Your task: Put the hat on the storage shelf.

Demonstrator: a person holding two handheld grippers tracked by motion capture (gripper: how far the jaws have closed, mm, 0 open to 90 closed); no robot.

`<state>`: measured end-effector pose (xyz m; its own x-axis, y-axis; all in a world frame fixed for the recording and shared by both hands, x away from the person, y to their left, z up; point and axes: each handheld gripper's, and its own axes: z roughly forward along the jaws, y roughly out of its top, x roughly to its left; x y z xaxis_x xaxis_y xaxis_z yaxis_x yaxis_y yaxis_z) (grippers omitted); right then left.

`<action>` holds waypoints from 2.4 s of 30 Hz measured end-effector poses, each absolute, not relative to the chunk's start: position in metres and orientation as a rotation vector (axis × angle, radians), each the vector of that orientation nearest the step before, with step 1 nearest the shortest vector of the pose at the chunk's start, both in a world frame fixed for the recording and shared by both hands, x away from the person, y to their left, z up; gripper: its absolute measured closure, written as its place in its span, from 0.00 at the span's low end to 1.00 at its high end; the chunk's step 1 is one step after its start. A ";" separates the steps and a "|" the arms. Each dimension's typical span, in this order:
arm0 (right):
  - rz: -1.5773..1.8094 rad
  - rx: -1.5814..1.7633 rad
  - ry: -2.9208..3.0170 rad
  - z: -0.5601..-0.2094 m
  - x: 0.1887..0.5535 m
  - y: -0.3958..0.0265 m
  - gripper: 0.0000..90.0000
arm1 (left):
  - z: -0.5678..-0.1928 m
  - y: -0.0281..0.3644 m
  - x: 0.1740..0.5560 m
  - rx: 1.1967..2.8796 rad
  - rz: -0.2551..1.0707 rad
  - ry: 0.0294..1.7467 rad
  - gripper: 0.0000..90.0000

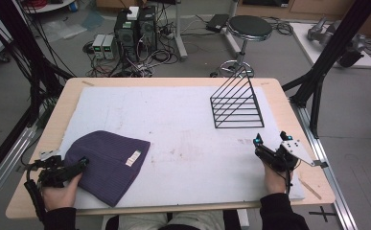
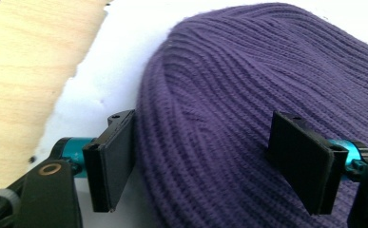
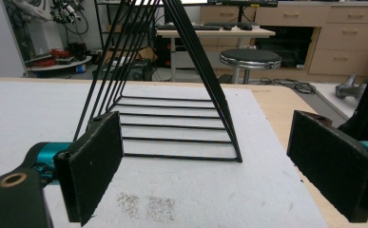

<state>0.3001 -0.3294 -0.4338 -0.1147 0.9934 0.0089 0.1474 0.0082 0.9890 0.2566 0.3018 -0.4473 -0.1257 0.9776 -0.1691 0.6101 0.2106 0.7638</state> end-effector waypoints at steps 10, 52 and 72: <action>1.220 1.262 1.404 -0.434 0.300 -0.330 0.12 | -0.446 0.305 0.258 1.458 0.688 1.842 0.41; 1.221 1.268 1.404 -0.434 0.300 -0.330 0.12 | -0.409 0.291 0.249 1.467 0.743 1.449 0.89; 1.224 1.268 1.394 -0.433 0.298 -0.330 0.12 | -0.359 0.239 0.247 1.598 1.029 1.057 0.88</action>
<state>0.2983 -0.3295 -0.4332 -0.1085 0.9940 0.0159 0.1443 0.0000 0.9895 0.2474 0.2391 -0.3586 0.2783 0.9495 0.1450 0.1703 -0.1973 0.9654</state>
